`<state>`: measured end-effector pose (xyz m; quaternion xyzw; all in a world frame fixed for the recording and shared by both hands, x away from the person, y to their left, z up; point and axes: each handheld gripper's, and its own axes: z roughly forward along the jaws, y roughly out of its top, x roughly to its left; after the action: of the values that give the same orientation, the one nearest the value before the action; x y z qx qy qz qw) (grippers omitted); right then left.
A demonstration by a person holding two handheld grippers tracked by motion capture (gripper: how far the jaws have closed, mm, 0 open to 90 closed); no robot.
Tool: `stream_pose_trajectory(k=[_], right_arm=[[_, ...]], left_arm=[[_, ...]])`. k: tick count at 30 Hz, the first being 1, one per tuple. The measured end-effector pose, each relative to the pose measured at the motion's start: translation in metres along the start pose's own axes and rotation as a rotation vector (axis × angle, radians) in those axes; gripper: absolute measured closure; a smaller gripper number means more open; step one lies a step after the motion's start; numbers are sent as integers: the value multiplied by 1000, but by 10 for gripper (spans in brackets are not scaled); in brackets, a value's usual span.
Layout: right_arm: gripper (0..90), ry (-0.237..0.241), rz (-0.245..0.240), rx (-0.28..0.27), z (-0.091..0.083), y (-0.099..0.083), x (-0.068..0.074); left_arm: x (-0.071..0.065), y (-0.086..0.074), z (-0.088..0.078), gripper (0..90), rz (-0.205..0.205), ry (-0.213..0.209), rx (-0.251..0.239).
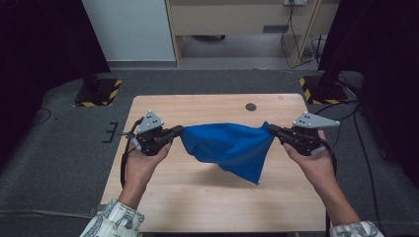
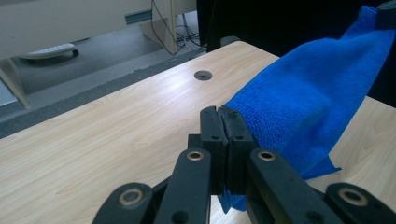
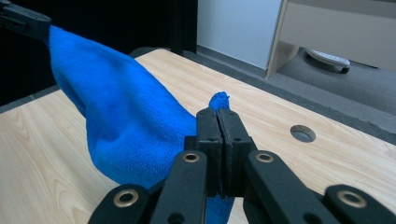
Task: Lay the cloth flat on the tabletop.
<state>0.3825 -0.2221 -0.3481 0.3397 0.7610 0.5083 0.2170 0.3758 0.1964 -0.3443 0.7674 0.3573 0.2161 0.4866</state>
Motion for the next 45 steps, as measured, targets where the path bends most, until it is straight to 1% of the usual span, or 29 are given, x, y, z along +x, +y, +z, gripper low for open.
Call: stream_pose_trajectory(k=[3,7,10,12,15,16,18,20,21,22,24,25,27,28,30,31,33,35,39,40,41,42,43,45], right_arm=[[887,-2,9,-5,0,0,-1],[888,-2,0,-3,2,1,2],[888,-2,8,-12,1,2,1],[888,4,10,-19,-1,3,2],[888,12,-11,-21,-2,7,7],[888,14,-17,-23,-3,8,9],[888,2,-37,-19,-2,9,12],[888,0,-34,-16,1,9,12],[888,-4,-30,-13,2,9,12],[888,1,-12,-21,3,9,11],[888,-13,-31,-9,5,8,13],[888,-3,-34,-7,5,8,15],[888,1,-40,-10,3,8,17],[888,4,-38,-14,0,9,18],[887,8,-40,-22,-4,10,20],[887,12,-40,-34,-8,11,21],[887,25,-43,-49,-14,13,26],[887,45,-40,-68,-21,14,32],[887,56,-57,-85,-33,12,42],[886,52,-67,-83,-35,11,44],[887,43,-75,-83,-37,8,45],[886,43,-73,-82,-38,6,45],[886,38,-70,-82,-39,3,44],[886,38,-49,-78,-37,-3,42]], left_arm=[[3,-1,-1,886,-11,-1,-1],[3,-2,0,886,3,5,10],[8,-3,-4,887,-9,7,0],[8,-2,-7,887,-2,11,-1],[6,-2,-11,887,8,11,-1],[6,-2,-12,887,6,17,-4],[7,-3,-9,886,-12,15,-5],[9,-4,-6,887,-13,24,-3],[10,-6,-2,887,-14,31,9],[11,-7,0,887,-19,29,14],[12,-10,2,887,-23,19,22],[11,-12,0,887,-23,14,22],[9,-13,-7,887,-18,11,11],[8,-13,-12,886,-13,11,7],[7,-14,-21,886,-18,10,-5],[5,-14,-25,886,-15,9,-11],[-1,-15,-33,886,2,18,-8],[-6,-15,-40,885,3,17,-18],[-18,-15,-55,885,19,11,-44],[-20,-15,-58,885,23,9,-47],[-20,-16,-59,885,28,10,-44],[-20,-17,-58,885,26,11,-40],[-19,-18,-56,885,12,1,-35],[-20,-20,-53,885,10,-2,-28]])
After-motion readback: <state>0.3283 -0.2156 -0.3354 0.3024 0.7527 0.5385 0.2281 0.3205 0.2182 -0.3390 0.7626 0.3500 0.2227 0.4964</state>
